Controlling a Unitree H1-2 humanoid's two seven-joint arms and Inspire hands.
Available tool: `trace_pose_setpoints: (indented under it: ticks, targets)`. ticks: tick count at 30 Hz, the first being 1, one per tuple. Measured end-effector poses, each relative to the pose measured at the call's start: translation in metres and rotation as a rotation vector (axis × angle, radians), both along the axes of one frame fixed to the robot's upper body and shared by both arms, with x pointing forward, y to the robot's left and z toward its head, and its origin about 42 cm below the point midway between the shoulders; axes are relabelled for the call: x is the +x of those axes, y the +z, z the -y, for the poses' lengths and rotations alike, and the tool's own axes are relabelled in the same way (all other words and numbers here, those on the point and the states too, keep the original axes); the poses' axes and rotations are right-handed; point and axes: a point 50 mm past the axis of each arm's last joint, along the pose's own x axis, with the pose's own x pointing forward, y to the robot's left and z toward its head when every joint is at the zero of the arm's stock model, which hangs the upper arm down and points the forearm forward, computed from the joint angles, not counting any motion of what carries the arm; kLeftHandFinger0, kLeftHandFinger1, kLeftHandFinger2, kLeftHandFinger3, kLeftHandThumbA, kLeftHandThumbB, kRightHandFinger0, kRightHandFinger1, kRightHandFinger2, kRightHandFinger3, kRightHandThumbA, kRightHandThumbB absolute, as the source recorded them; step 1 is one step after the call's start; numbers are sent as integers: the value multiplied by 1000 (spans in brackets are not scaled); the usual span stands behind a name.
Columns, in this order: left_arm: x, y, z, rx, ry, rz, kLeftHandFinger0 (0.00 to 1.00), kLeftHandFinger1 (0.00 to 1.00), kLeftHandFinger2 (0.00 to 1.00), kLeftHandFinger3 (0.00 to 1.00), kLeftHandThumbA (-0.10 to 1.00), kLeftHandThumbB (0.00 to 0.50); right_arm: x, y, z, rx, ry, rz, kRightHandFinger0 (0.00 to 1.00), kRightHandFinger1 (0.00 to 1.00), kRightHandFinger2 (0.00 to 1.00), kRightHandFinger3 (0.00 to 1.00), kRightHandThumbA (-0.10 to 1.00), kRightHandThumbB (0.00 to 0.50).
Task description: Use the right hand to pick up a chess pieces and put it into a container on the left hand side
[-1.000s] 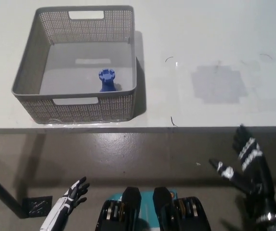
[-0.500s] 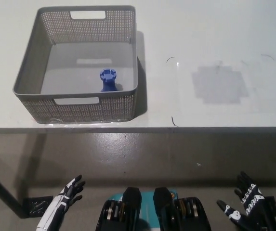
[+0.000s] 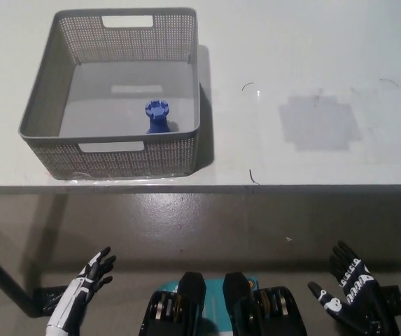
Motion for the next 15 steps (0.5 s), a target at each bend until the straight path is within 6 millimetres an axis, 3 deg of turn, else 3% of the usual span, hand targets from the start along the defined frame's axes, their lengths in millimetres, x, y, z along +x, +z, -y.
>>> trace_pose_setpoints:
  ticks: [7,15]
  targets:
    - [2,1,0,2,5,5,1000,1000,1000,1000,1000,267,6,3,-3,-18,15,13,1000,1000,1000,1000,1000,152]
    - [6,2,-1,3,10,8,1000,1000,1000,1000,1000,263,12,4,-3,-34,24,13,1000,1000,1000,1000,987,141]
